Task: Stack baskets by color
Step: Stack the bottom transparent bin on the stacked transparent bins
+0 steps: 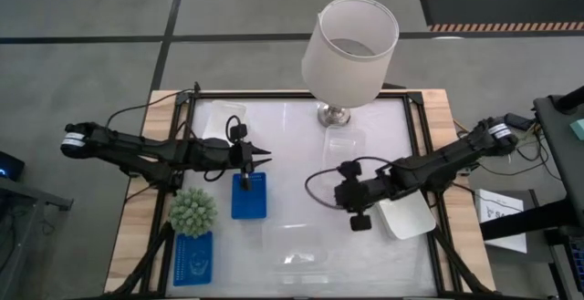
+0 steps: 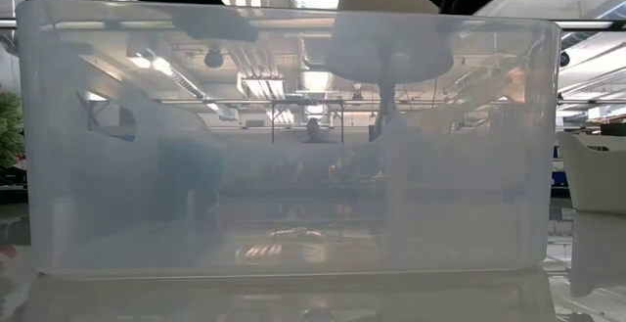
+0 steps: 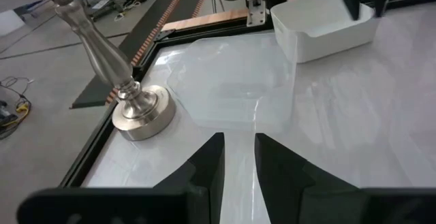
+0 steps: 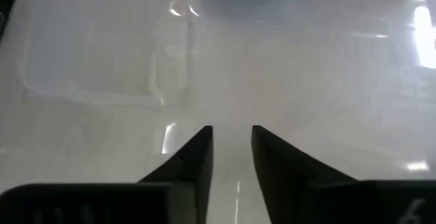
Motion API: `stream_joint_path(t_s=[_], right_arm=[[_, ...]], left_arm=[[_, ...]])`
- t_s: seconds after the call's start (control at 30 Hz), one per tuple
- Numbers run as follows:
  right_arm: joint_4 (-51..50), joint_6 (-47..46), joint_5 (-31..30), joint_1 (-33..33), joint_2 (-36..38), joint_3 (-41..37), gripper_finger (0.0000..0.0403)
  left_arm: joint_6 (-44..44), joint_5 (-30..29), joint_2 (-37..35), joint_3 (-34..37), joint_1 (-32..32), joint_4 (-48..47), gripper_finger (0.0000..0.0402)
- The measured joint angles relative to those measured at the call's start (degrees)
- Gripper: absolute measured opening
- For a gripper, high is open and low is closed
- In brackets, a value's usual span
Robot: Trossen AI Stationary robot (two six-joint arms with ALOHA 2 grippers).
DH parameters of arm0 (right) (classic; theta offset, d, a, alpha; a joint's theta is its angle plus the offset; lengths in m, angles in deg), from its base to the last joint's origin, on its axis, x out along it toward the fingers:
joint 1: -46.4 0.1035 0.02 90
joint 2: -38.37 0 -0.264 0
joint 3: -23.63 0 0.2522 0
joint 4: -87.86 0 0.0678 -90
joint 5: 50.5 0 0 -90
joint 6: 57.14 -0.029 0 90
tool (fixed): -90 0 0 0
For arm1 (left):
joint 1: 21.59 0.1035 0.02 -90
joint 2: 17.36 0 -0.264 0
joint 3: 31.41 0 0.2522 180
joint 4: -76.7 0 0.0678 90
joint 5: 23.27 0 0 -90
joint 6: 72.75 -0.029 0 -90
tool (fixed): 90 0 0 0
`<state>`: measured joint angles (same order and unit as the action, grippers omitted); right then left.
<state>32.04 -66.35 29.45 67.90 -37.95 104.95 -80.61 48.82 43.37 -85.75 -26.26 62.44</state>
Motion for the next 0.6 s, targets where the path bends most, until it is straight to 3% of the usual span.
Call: stream_joint_path(t_s=[0.23,0.6], right_arm=[[-3.9,-2.04,0.77,2.9,-8.84,10.51,0.0149],[-6.03,-12.3,5.89,6.57,-22.63,25.98,0.0144]], left_arm=[[0.0,-0.08,-0.06,0.0,0.0,0.11,0.0065],[0.02,-0.15,-0.4,0.0,0.02,0.01,0.0065]])
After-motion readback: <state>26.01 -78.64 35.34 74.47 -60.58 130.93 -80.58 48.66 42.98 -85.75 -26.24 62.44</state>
